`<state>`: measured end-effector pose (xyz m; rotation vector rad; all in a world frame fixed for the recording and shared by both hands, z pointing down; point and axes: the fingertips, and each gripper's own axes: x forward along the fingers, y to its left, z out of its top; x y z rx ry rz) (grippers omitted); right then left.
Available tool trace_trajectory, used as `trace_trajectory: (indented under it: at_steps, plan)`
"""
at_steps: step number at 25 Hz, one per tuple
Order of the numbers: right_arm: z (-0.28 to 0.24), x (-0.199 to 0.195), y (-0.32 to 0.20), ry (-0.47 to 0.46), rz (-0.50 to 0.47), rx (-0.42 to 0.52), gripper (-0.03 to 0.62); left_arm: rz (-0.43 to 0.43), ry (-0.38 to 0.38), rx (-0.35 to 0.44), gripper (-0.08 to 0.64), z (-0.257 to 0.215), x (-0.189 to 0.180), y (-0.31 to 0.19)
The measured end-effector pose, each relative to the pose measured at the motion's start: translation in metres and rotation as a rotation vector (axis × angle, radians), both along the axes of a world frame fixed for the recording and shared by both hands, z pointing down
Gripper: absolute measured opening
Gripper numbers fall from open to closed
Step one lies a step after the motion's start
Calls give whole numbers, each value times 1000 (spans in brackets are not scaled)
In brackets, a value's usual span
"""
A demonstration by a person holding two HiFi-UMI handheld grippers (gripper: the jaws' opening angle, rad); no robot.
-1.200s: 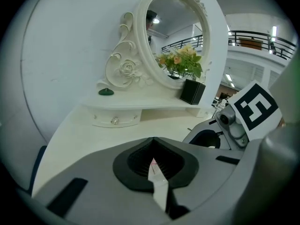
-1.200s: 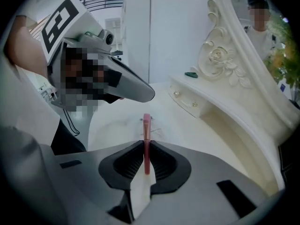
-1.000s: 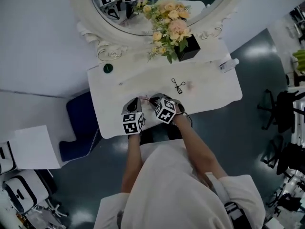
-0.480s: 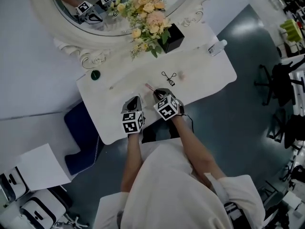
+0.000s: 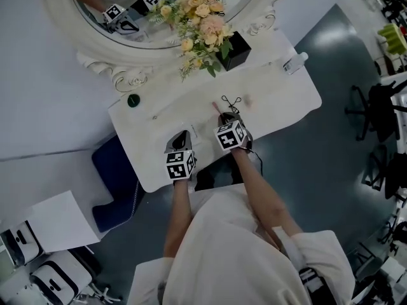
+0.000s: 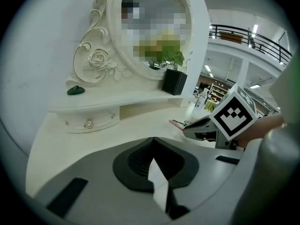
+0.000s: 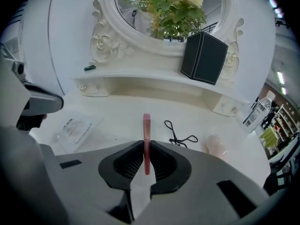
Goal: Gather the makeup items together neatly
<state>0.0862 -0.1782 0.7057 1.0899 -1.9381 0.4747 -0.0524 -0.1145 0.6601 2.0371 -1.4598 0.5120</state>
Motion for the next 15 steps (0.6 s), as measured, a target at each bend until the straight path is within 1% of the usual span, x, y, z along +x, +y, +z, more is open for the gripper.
trace_trajectory:
  at_steps: [6, 12, 14, 15]
  plan:
    - [6, 8, -11, 24, 34, -14, 75, -48, -9, 0, 12, -2, -15, 2]
    - [12, 5, -10, 20, 23, -30, 78, -75, -8, -2, 12, -2, -20, 4]
    - [12, 4, -11, 9, 16, -27, 110, -80, -8, -3, 12, -1, -21, 4]
    - [11, 3, -11, 4, 14, -22, 112, -83, -8, -3, 12, -1, -21, 4]
